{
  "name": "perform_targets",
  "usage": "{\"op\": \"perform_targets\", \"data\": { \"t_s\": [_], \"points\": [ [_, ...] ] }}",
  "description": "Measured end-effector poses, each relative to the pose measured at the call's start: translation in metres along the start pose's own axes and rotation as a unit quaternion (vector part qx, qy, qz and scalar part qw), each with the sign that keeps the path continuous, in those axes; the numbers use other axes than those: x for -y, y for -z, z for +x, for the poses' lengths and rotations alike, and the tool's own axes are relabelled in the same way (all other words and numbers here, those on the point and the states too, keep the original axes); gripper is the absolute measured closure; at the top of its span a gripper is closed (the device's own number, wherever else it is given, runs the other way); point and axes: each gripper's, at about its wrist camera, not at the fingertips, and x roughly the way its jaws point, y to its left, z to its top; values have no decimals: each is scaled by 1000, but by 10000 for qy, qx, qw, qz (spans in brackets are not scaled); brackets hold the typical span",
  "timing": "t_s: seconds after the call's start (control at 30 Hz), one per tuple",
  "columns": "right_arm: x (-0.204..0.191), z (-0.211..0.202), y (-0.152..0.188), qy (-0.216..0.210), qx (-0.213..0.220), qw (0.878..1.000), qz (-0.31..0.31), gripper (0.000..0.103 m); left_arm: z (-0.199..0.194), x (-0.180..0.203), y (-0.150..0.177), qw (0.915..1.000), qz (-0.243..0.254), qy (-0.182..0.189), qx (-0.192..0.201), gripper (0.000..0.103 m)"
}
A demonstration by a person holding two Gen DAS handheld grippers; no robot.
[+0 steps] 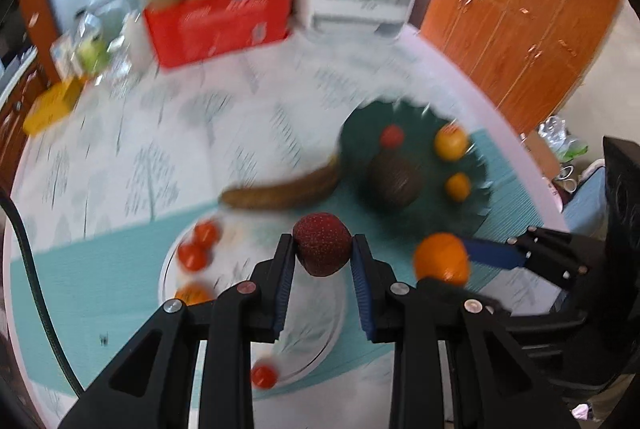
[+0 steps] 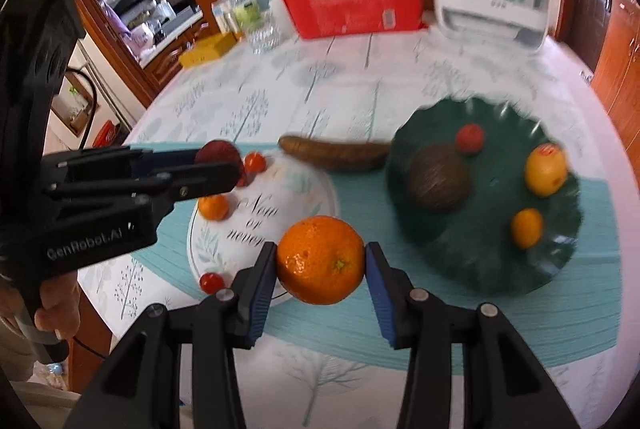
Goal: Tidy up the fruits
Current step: 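Carry the lychee and orange over the green plate with both tools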
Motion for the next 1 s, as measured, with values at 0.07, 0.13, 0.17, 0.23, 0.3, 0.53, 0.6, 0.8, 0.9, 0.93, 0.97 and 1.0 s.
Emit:
{"op": "perform_targets", "data": {
  "t_s": [0.07, 0.13, 0.17, 0.23, 0.3, 0.53, 0.6, 0.8, 0.9, 0.93, 0.97, 1.0],
  "points": [
    [10, -13, -9, 47, 147, 9999, -23, 59, -2, 15, -17, 9998, 97, 41, 139, 76],
    [23, -27, -19, 155, 320, 9993, -66, 59, -2, 31, -36, 9994, 211, 79, 264, 76],
    [29, -31, -22, 197, 373, 9991, -81, 59, -3, 38, -43, 9992, 249, 85, 299, 76],
    [42, -39, -31, 315, 482, 9983, -121, 59, 1, 55, -61, 9986, 347, 99, 379, 76],
    [57, -43, -40, 458, 557, 9972, -170, 59, 7, 66, -74, 9983, 390, 110, 419, 76],
    [113, -21, -54, 845, 433, 9953, -165, 59, 70, 90, -119, 9992, 380, -4, 86, 76],
    [127, -9, -54, 899, 313, 9954, -129, 59, 95, 91, -123, 9994, 318, -91, -112, 76],
    [157, 35, -49, 797, -102, 9968, 9, 59, 159, 83, -122, 9972, -34, -285, -692, 76],
    [159, 48, -43, 737, -229, 9970, -21, 59, 184, 78, -118, 9948, -191, -347, -940, 76],
    [159, 52, -42, 722, -268, 9970, -34, 59, 191, 78, -116, 9939, -226, -366, -1017, 76],
    [159, 56, -41, 700, -303, 9971, -47, 59, 196, 77, -115, 9933, -242, -381, -1065, 76],
    [160, 60, -40, 680, -335, 9971, -62, 59, 201, 78, -114, 9927, -249, -405, -1105, 76]
  ]
}}
